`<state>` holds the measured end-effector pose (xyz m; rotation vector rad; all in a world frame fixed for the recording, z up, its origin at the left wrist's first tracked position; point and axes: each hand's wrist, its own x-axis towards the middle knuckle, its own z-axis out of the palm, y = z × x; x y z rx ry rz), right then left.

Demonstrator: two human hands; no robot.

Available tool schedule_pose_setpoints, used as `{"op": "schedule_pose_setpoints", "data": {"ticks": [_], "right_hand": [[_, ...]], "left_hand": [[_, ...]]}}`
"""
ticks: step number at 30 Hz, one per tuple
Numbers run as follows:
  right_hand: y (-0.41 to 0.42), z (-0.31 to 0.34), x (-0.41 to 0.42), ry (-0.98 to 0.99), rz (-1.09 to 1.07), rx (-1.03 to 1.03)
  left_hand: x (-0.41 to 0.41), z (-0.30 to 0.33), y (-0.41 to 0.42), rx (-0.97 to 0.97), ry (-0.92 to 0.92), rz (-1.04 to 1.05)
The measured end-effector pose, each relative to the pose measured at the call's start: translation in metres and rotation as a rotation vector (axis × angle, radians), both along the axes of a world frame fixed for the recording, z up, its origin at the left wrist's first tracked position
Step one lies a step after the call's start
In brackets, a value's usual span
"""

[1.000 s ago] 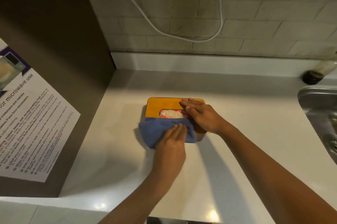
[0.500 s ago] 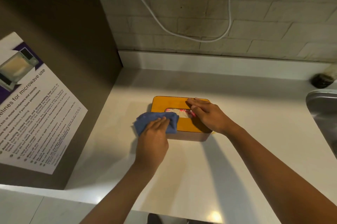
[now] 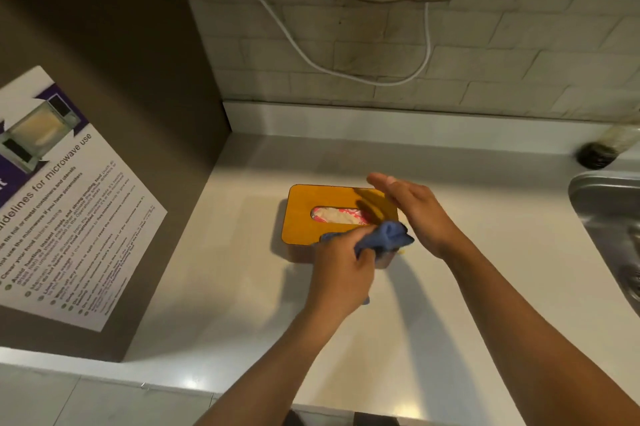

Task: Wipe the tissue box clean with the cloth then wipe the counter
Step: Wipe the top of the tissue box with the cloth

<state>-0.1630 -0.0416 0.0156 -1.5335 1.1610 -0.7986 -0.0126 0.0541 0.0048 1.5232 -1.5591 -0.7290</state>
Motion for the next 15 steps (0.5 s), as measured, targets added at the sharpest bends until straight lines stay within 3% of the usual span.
{"op": "schedule_pose_setpoints", "data": {"ticks": [7,9,11,15], "right_hand": [[0.056,0.014,0.003,-0.502,0.143,0.16],[0.068,0.015,0.01,-0.49,0.057,0.163],[0.074,0.016,0.014,-0.361,-0.097,0.135],[0.065,0.014,0.009,-0.107,-0.462,0.008]], "left_hand": [[0.007,0.033,-0.018,0.111,0.398,0.0],[0.002,0.034,-0.019,0.057,0.294,0.018],[0.006,0.031,-0.016,-0.007,0.107,0.049],[0.041,0.004,-0.011,0.011,-0.099,0.023]]}}
